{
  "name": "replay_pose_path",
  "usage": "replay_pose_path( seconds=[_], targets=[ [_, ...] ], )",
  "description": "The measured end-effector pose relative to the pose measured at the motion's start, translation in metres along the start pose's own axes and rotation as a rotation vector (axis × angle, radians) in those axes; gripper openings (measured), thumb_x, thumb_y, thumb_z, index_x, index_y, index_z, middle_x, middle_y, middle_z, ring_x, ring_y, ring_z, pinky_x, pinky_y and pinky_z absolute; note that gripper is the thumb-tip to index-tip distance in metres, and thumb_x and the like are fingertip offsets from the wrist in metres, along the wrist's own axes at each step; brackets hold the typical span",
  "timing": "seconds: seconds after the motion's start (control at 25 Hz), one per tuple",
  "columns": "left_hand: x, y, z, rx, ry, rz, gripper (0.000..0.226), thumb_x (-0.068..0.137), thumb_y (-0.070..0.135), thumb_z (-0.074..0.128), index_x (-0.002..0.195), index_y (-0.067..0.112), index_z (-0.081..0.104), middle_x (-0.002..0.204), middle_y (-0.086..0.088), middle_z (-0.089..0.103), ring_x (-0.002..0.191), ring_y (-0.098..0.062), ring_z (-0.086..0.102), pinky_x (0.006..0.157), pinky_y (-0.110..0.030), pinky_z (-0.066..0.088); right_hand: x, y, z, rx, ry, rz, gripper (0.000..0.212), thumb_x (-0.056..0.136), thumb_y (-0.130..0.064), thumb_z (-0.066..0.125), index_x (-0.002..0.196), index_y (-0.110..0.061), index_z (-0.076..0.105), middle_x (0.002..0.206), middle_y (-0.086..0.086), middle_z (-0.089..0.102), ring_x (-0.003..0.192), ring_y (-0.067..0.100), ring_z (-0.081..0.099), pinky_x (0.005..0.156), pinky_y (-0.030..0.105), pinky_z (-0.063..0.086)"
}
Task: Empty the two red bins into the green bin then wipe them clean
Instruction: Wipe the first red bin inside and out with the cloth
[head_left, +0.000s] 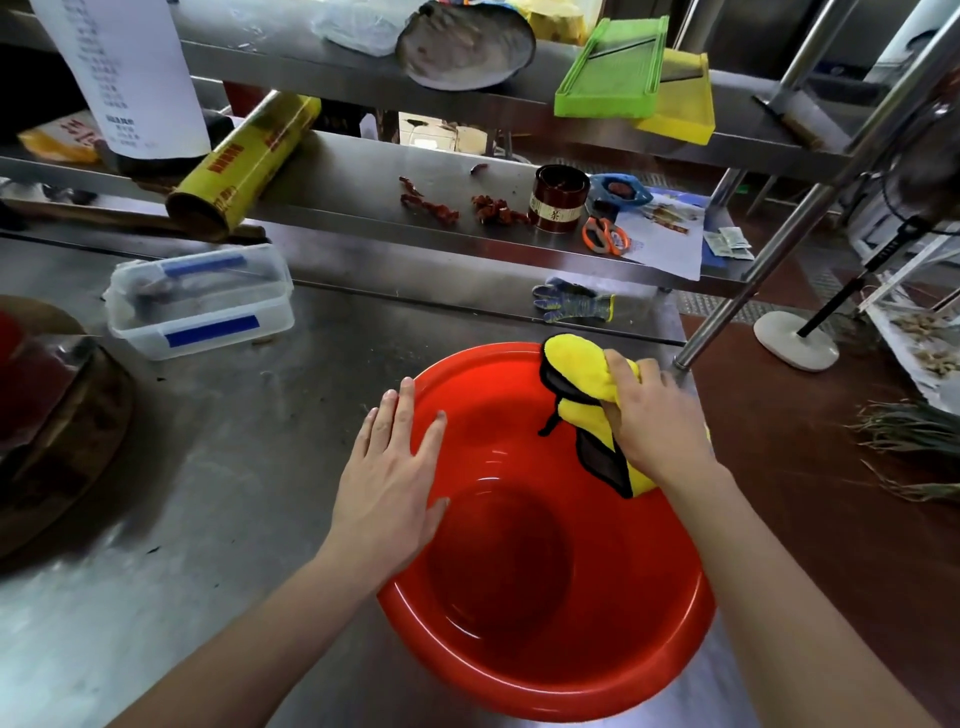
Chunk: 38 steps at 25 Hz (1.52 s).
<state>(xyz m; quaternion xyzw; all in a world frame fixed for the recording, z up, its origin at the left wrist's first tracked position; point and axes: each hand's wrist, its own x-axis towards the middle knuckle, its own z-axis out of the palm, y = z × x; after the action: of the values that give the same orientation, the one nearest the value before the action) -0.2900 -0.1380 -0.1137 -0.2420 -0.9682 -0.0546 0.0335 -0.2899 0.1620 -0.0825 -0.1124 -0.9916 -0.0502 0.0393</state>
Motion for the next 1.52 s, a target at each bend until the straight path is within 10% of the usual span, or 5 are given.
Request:
replay_pose_path(
  seconds=[0.72, 1.52],
  targets=[
    [0.000, 0.006, 0.001, 0.080, -0.002, -0.087, 0.098, 0.082, 0.043, 0.075, 0.160, 0.012, 0.025, 0.168, -0.021, 0.001, 0.155, -0.037, 0.009, 0.124, -0.048, 0.022, 0.059, -0.104, 0.012, 0.098, 0.144, -0.575, 0.060, 0.089, -0.021, 0.063, 0.146, -0.026, 0.046, 0.141, 0.007, 0.052, 0.131, 0.031, 0.048, 0.114, 0.048, 0.031],
    [0.003, 0.013, 0.002, 0.105, -0.018, -0.117, 0.094, 0.086, 0.019, 0.069, 0.162, 0.014, 0.014, 0.169, -0.015, -0.006, 0.155, -0.038, 0.012, 0.125, -0.046, 0.015, -0.060, 0.022, -0.005, 0.271, -0.017, 0.174, 0.062, 0.100, -0.026, 0.053, 0.157, -0.031, 0.027, 0.135, 0.004, 0.050, 0.114, 0.027, 0.052, 0.086, 0.040, 0.046]
  ],
)
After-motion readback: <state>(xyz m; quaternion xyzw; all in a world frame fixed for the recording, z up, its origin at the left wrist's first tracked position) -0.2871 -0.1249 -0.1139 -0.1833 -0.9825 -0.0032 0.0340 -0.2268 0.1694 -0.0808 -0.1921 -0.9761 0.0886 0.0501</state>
